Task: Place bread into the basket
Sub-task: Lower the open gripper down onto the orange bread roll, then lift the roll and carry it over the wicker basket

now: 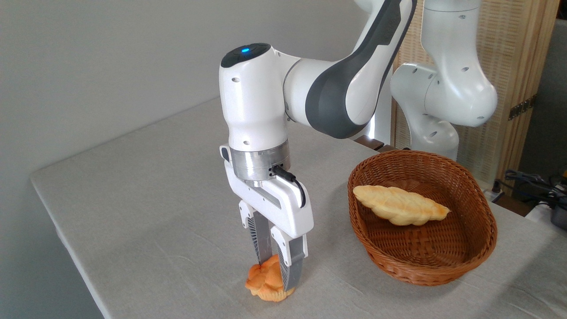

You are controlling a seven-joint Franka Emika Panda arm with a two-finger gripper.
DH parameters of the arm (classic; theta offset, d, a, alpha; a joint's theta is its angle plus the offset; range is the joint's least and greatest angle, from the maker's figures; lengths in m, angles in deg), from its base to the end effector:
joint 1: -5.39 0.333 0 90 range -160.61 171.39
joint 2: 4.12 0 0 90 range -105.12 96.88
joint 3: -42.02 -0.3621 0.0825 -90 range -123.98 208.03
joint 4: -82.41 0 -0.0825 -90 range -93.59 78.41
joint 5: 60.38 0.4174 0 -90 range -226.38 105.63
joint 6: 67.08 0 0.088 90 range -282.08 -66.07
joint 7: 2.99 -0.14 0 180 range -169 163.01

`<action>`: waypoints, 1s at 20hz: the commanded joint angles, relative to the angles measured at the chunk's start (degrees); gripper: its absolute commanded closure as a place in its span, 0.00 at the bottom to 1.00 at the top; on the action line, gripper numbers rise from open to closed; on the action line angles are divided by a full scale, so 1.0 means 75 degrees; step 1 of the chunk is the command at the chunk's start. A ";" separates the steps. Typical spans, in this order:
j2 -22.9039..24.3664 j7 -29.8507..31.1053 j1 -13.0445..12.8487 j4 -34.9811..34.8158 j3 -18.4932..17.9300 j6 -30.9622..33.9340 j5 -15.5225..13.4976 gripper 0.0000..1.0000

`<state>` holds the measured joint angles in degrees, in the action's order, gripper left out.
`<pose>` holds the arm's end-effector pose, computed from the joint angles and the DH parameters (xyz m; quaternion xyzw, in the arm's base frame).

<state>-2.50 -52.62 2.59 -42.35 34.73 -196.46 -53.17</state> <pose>0.5675 0.0514 0.4088 -0.9061 0.4168 -0.0261 0.0682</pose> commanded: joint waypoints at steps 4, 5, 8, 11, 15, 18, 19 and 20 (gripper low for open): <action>-0.0052 -0.0109 -0.0013 -0.0123 -0.0070 -0.0035 0.0117 1.00; -0.0052 -0.0109 -0.0013 -0.0112 -0.0070 -0.0023 0.0129 1.00; 0.0310 -0.0353 -0.0001 0.0482 -0.0105 0.1644 0.0153 1.00; 0.0684 -0.1582 0.0010 0.1305 -0.0163 0.3372 0.0164 1.00; 0.1949 -0.3174 0.0244 0.1248 -0.0702 0.4824 0.0153 1.00; 0.2583 -0.4395 0.0292 0.0769 -0.1403 0.5133 0.0246 0.83; 0.2770 -0.4804 0.0280 0.0512 -0.1592 0.5133 0.0409 0.68; 0.2981 -0.5226 0.0269 0.0208 -0.1802 0.5133 0.0584 0.54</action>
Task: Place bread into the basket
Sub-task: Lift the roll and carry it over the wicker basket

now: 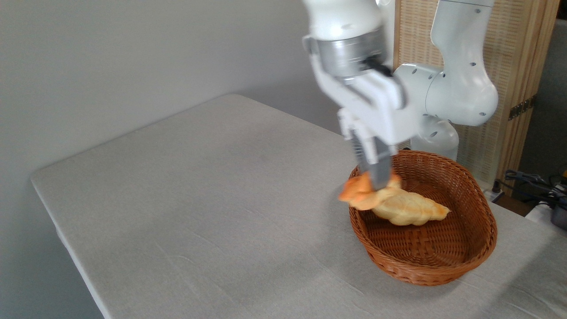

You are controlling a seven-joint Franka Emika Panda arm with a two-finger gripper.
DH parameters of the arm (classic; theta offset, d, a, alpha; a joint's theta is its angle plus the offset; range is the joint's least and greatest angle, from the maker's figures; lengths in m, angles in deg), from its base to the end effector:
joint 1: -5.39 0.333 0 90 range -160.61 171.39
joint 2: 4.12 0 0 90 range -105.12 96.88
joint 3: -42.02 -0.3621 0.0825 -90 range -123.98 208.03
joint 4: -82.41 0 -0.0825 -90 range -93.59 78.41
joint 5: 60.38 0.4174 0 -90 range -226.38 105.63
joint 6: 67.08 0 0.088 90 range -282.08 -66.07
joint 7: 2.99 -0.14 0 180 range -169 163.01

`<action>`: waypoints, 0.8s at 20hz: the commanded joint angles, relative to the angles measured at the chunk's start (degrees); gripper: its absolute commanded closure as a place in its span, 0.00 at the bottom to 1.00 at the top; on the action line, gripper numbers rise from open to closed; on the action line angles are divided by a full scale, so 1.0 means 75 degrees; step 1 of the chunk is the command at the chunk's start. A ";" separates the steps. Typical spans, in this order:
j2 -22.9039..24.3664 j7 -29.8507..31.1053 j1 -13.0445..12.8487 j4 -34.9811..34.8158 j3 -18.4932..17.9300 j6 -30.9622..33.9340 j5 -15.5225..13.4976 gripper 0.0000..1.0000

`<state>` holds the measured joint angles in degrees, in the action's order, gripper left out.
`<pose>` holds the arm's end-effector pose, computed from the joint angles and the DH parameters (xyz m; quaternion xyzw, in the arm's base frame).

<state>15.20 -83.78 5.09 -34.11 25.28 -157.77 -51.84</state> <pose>0.4291 0.1649 0.5749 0.8356 -0.5451 -0.0618 0.0291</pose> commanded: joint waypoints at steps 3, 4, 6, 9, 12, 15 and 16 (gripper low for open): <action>0.1253 -0.1685 -0.0136 -0.1490 -0.1037 0.0220 0.0525 0.32; 0.1394 -0.1685 -0.0194 -0.1561 -0.1037 0.0581 0.0514 0.32; 0.1408 -0.1685 -0.0440 -0.1713 -0.1037 0.0889 0.0502 0.33; 0.1349 -0.1650 -0.0581 -0.1995 -0.1049 0.0726 0.0490 0.32; 0.1314 -0.1662 -0.0675 -0.2229 -0.1049 0.0574 0.0397 0.17; 0.1232 -0.1627 -0.0921 -0.2429 -0.1061 0.0456 0.0244 0.11; 0.1232 -0.1673 -0.0921 -0.2418 -0.1061 0.0410 0.0244 0.05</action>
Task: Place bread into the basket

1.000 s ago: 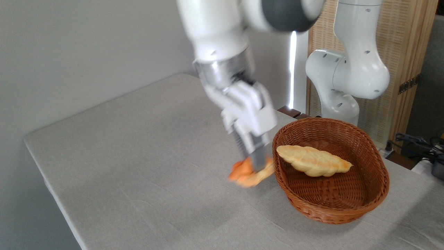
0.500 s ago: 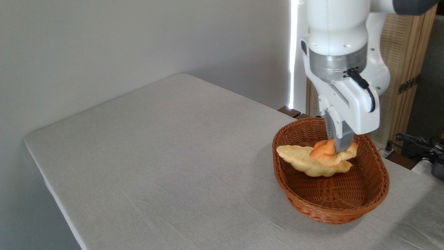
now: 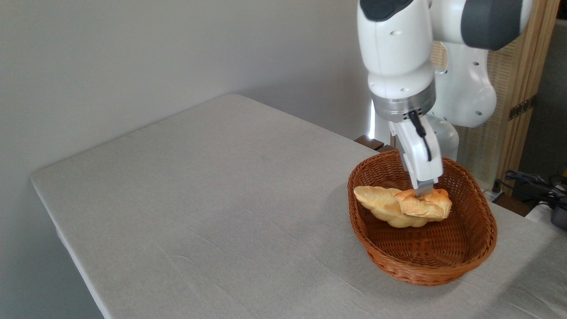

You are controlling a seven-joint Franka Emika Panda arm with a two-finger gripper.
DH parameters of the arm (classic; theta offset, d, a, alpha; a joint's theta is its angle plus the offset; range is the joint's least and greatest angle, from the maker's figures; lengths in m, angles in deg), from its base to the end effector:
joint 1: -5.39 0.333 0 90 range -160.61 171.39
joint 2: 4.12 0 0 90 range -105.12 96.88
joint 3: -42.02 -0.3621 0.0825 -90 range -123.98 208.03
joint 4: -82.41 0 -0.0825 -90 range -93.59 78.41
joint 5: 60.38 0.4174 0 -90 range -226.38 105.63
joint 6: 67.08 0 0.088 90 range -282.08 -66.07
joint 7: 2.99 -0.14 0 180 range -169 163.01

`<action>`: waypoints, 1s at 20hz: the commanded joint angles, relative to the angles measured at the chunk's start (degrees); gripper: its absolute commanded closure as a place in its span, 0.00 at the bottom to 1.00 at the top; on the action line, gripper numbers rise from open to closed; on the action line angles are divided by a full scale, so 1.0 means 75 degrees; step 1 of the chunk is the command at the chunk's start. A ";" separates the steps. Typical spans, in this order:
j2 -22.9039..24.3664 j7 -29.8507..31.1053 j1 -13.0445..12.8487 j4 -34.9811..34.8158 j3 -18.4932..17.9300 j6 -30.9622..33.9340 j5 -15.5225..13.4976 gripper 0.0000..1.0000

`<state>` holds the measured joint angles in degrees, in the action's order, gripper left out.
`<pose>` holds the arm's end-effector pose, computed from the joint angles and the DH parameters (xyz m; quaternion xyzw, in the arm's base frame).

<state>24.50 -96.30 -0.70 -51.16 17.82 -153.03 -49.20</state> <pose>0.3392 0.1545 0.4817 0.7465 -0.6404 -0.1051 0.1470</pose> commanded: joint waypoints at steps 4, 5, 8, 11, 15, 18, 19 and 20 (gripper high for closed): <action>0.0005 -0.0016 -0.0160 0.0522 -0.0020 -0.0458 -0.0236 0.00; -0.0030 -0.0016 -0.0172 0.0872 0.0027 -0.0516 -0.0284 0.00; -0.0428 0.0066 -0.0359 0.2102 0.0027 -0.0879 -0.0319 0.00; -0.0861 0.0322 -0.0489 0.2773 0.0027 -0.0962 -0.0366 0.00; -0.1470 0.2194 -0.0500 0.3440 0.0086 -0.0962 -0.1348 0.00; -0.2114 0.4218 -0.0500 0.4202 0.0086 -0.0950 -0.2576 0.00; -0.2337 0.5027 -0.0489 0.4424 0.0097 -0.0939 -0.2871 0.00; -0.2525 0.5615 -0.0500 0.4647 0.0179 -0.0938 -0.2920 0.00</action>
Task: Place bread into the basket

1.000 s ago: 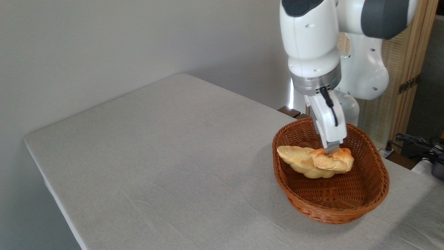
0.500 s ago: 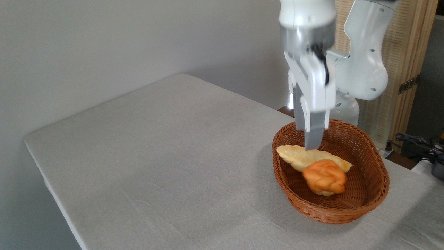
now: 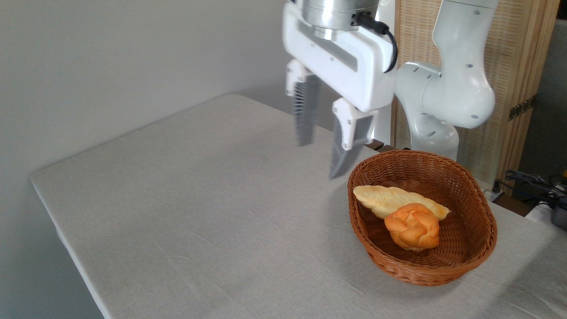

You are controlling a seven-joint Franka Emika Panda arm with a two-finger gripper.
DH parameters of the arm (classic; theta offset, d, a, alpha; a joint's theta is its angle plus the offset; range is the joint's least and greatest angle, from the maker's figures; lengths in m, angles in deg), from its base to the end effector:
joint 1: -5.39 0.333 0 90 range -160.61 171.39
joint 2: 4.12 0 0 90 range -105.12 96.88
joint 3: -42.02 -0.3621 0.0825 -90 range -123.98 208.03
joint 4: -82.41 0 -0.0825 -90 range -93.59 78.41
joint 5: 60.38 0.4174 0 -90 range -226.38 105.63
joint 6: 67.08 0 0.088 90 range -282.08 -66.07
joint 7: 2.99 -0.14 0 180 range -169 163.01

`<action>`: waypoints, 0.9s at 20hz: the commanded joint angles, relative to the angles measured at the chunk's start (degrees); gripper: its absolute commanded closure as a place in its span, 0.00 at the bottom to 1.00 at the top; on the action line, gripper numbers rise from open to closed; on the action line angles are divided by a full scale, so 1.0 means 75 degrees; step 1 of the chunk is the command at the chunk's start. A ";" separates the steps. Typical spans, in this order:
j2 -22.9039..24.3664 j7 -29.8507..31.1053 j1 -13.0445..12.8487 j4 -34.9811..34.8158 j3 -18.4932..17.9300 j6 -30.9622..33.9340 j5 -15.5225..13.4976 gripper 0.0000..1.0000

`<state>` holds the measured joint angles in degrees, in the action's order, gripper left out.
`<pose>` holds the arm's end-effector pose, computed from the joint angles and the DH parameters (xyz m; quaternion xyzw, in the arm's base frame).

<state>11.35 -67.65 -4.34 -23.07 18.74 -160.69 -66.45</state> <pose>0.4870 0.1296 0.6422 0.8955 -0.4318 0.0822 0.0694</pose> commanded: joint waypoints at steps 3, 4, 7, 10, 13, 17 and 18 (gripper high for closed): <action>-0.1031 0.2526 0.0171 0.1092 0.1039 0.0072 -0.0504 0.00; -0.1067 0.2679 0.0427 0.1103 0.1494 0.0072 -0.0410 0.00; -0.1207 0.3043 0.1213 0.1115 0.2948 0.0083 0.0174 0.00; -0.1488 0.3254 0.1309 0.1384 0.3373 0.0154 0.0364 0.00; -0.1583 0.3290 0.1321 0.1560 0.3351 0.0177 0.0364 0.00; -0.1606 0.3243 0.1321 0.1572 0.3269 0.0189 0.0376 0.00; -0.1606 0.3243 0.1321 0.1572 0.3245 0.0189 0.0376 0.00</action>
<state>0.04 -43.24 5.40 -12.88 43.47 -160.55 -64.18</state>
